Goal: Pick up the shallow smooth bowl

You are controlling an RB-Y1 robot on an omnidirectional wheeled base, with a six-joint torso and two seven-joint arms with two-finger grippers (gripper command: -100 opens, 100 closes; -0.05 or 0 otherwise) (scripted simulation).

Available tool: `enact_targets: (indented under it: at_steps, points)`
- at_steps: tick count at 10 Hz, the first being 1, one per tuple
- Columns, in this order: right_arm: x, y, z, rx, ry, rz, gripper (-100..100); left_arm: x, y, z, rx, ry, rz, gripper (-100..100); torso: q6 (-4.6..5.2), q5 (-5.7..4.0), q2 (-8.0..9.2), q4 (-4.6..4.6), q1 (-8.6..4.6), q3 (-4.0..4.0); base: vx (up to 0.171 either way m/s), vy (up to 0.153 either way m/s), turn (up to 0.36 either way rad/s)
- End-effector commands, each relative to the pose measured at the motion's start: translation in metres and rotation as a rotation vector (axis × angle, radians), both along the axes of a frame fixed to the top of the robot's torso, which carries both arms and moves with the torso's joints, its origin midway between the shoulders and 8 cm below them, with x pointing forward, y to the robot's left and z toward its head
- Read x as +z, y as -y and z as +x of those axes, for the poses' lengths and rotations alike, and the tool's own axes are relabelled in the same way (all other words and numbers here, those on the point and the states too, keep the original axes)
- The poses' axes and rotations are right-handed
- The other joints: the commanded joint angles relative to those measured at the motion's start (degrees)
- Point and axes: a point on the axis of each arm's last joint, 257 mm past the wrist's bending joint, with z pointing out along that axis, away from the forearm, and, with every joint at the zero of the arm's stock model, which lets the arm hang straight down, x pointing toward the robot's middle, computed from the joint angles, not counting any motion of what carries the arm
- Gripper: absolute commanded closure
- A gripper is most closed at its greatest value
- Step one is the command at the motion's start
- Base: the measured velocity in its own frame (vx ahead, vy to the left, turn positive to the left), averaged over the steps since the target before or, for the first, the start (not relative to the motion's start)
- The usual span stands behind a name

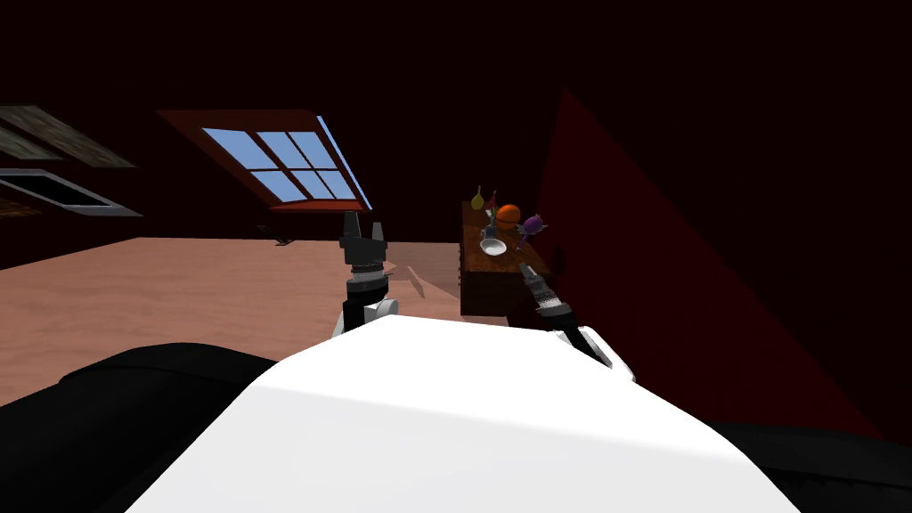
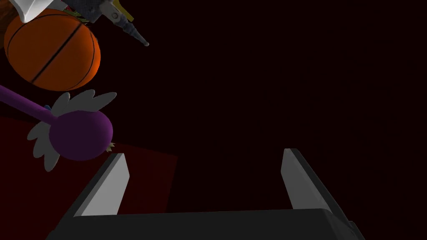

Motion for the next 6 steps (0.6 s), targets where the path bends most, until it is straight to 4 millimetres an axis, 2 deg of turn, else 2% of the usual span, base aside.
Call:
enact_targets:
  at_steps: [1,2,3,4,5,6]
  points:
    - [-0.019,0.007,0.001,0.002,-0.035,-0.101,-100,0.0,0.0,0.0,0.0,0.0,0.0,0,0.0,0.0,0.0,0.0,0.0,0.0,0.023,0.101,0.103]
    - [-0.019,0.008,0.001,0.009,-0.037,-0.116,-100,0.0,0.0,0.0,0.0,0.0,0.0,0,-0.02,0.0,-0.04,-0.01,0.03,-0.02,0.014,0.083,0.055]
    - [-0.037,0.017,0.001,0.008,-0.068,-0.201,-100,0.0,0.0,0.0,0.0,0.0,0.0,0,0.0,-0.01,-0.02,-0.01,-0.03,-0.01,0.012,0.098,0.125]
    - [-0.037,0.018,0.001,0.015,-0.07,-0.217,-100,0.0,0.0,0.0,0.0,0.0,0.0,0,-0.03,-0.01,-0.02,-0.01,0.01,-0.01,0.01,0.087,0.049]
    - [-0.055,0.028,0.0,0.016,-0.101,-0.305,-100,0.0,0.0,0.0,0.0,0.0,0.0,0,0.01,-0.01,0.0,0.0,-0.02,0.0,0.016,0.107,0.094]
    - [-0.055,0.03,0.0,0.023,-0.102,-0.32,-100,0.0,0.0,0.0,0.0,0.0,0.0,0,-0.01,0.0,-0.01,0.0,0.04,-0.01,0.02,0.089,0.053]
